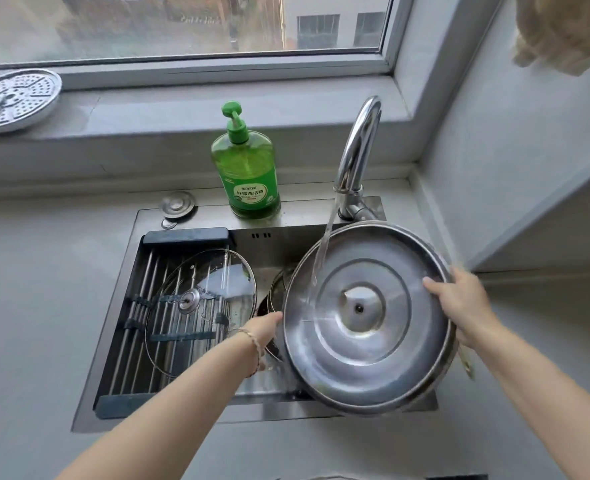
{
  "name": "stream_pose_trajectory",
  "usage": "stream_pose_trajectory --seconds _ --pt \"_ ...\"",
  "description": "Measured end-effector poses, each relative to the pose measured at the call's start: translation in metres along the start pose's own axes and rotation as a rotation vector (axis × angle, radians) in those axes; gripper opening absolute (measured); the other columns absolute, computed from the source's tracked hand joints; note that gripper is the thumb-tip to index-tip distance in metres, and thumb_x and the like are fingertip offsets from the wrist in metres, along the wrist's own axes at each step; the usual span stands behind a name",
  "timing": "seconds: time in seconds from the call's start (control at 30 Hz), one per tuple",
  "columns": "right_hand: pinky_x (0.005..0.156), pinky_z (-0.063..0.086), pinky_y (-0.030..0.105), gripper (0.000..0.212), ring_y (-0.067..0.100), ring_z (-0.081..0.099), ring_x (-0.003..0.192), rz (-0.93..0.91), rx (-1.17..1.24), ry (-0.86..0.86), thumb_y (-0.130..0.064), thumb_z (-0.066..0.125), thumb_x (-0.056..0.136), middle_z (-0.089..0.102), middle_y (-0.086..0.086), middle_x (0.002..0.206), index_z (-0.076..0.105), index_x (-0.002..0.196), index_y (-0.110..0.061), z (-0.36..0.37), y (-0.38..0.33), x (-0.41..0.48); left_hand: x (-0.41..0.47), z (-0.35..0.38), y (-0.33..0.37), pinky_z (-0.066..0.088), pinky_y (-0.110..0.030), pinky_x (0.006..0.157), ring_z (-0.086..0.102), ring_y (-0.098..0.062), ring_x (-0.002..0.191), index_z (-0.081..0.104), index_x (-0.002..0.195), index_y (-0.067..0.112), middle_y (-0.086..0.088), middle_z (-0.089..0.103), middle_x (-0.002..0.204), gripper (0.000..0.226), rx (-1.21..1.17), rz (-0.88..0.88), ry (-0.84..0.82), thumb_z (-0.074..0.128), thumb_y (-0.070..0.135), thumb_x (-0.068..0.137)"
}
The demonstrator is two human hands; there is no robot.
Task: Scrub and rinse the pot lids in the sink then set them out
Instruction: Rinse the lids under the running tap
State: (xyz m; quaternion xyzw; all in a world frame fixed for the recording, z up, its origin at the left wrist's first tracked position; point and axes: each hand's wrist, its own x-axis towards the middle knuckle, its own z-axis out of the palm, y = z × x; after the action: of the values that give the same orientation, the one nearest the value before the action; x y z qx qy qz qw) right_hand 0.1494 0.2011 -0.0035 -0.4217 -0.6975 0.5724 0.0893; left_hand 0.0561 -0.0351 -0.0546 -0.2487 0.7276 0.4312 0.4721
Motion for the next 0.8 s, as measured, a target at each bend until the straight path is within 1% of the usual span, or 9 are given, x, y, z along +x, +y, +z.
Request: stream_pose_trajectory --seconds 0.1,0.17,0.3,0.4,0.5,0.57,0.67,0.73,0.8 --pt "0.052 0.05 0.029 0.021 0.022 0.06 0.062 0.311 0.24 -0.015 0.005 0.049 0.09 0.062 0.013 0.083 0.056 0.108 -0.003 -0.005 0.026 0.013 -0.001 -0.012 -0.001 0.051 -0.04 0.069 0.061 -0.028 0.09 0.054 0.117 0.001 -0.017 0.063 0.108 0.043 -0.246 -0.027 -0.097 0.048 0.037 0.094" --pt "0.055 0.05 0.034 0.023 0.026 0.064 0.062 0.477 0.281 -0.048 0.0 0.051 0.089 0.065 0.016 0.082 0.056 0.111 0.002 0.002 0.045 0.016 -0.004 -0.025 0.004 0.051 -0.038 0.06 0.062 -0.027 0.082 0.056 0.11 0.002 -0.015 0.065 0.102 0.038 -0.421 0.043 -0.128 0.051 0.036 0.093" --pt "0.04 0.053 0.032 0.017 0.026 0.065 0.046 0.67 0.372 -0.221 -0.008 0.046 0.094 0.067 0.015 0.058 0.059 0.093 0.003 0.034 0.068 0.008 -0.022 -0.053 0.018 0.051 -0.026 0.051 0.057 -0.019 0.057 0.062 0.092 0.005 -0.005 0.063 0.065 0.017 -0.278 0.376 0.117 0.056 0.021 0.092" --pt "0.054 0.058 0.035 0.019 0.026 0.069 0.059 0.658 0.509 -0.325 -0.009 0.048 0.094 0.071 0.015 0.071 0.059 0.107 0.0 0.071 0.079 0.0 -0.042 -0.073 0.026 0.046 -0.023 0.046 0.053 -0.014 0.048 0.064 0.083 0.007 0.007 0.06 0.047 0.012 -0.162 0.59 0.263 0.058 0.015 0.09" --pt "0.079 0.054 0.043 0.026 0.029 0.068 0.079 0.617 0.506 -0.418 -0.009 0.05 0.093 0.07 0.016 0.095 0.057 0.118 -0.004 0.11 0.087 -0.004 -0.066 -0.087 0.031 0.053 -0.021 0.047 0.061 -0.006 0.048 0.065 0.078 0.015 0.008 0.066 0.052 0.015 -0.128 0.74 0.303 0.057 0.011 0.09" --pt "0.075 0.052 0.041 0.024 0.029 0.065 0.079 0.595 0.404 -0.455 -0.011 0.05 0.095 0.068 0.016 0.094 0.055 0.116 -0.001 0.131 0.086 -0.005 -0.082 -0.09 0.035 0.054 -0.018 0.05 0.063 -0.002 0.051 0.066 0.078 0.018 0.011 0.068 0.056 0.016 -0.066 0.834 0.329 0.058 0.01 0.089" --pt "0.062 0.051 0.033 0.018 0.024 0.062 0.073 0.522 0.181 -0.464 -0.015 0.052 0.095 0.065 0.012 0.088 0.054 0.109 -0.003 0.148 0.083 -0.002 -0.094 -0.084 0.049 0.044 -0.009 0.051 0.057 0.002 0.05 0.068 0.079 0.015 0.011 0.063 0.051 0.01 0.191 0.967 0.5 0.062 0.009 0.084" --pt "0.059 0.048 0.028 0.011 0.019 0.057 0.067 0.444 -0.007 -0.448 -0.014 0.05 0.095 0.06 0.007 0.08 0.056 0.099 -0.006 0.145 0.078 0.003 -0.096 -0.074 0.064 0.037 -0.009 0.047 0.051 -0.002 0.049 0.058 0.081 0.015 0.007 0.057 0.054 0.005 0.339 0.98 0.588 0.061 0.011 0.082" --pt "0.063 0.046 0.028 0.017 0.021 0.058 0.071 0.358 -0.19 -0.449 -0.012 0.049 0.093 0.059 0.007 0.079 0.06 0.104 -0.004 0.132 0.077 0.009 -0.094 -0.06 0.082 0.038 -0.019 0.05 0.057 -0.017 0.06 0.044 0.075 0.014 -0.003 0.055 0.064 0.016 0.464 0.92 0.558 0.059 0.015 0.082"
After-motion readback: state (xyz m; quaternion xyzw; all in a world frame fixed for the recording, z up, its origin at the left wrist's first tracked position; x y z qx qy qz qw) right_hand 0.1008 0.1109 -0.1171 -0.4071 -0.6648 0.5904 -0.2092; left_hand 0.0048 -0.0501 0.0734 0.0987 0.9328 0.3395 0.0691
